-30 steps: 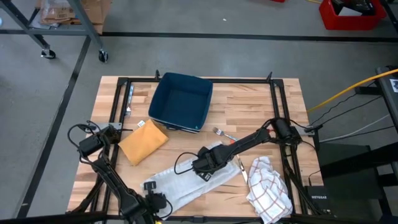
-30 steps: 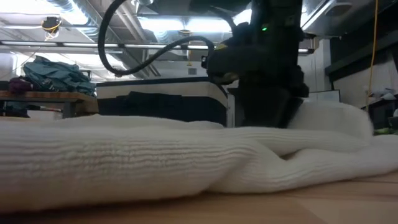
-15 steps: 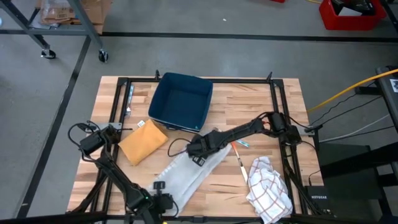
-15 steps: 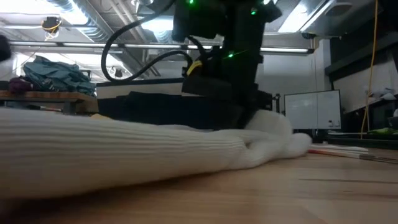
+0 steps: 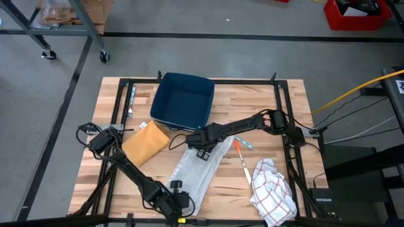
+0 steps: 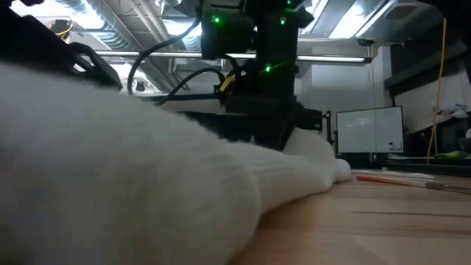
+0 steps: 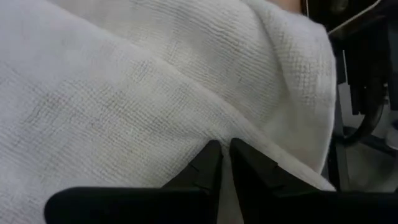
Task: Fold towel
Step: Fold the top white patterned towel
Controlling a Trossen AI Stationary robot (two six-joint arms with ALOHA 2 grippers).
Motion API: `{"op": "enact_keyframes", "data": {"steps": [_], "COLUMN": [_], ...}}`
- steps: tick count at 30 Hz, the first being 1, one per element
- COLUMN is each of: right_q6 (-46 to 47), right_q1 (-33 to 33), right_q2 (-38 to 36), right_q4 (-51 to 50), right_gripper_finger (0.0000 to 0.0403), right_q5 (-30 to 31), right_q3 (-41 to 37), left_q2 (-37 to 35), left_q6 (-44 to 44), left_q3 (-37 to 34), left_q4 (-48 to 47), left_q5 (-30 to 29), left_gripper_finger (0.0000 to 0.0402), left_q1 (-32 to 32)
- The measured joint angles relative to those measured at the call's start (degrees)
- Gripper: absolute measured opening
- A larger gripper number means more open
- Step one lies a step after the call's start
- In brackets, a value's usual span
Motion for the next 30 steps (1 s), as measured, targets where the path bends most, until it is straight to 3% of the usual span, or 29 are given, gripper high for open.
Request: {"op": "enact_keyframes", "data": {"steps": [7, 14, 22, 30], "right_q6": [2.6, 4.9, 11.3, 18.6], "right_q1": [0.8, 1.8, 7.1, 15.6], "right_q2": [-0.1, -0.1, -0.2, -0.3], "right_q4": [-16.8, -30.2, -30.3, -28.0], "right_gripper_finger": [0.0149, 0.0149, 0.0149, 0.0149], "right_q5": [-0.2, -0.7, -2.8, -9.2], "right_q3": [6.9, 19.0, 31.0, 33.2], "left_q2": [-0.1, -3.6, -11.5, -16.3], "left_q6": [1.5, 5.1, 11.9, 22.2], "left_q3": [0.0, -0.1, 0.0, 0.0], "left_q4": [-0.1, -1.9, -4.3, -10.2], "left_q5": [-1.6, -2.2, -1.6, 2.1], "left_gripper_finger": [0.0033, 0.0033, 0.0033, 0.0033], "left_q1": [-1.1, 1.2, 3.2, 2.8]}}
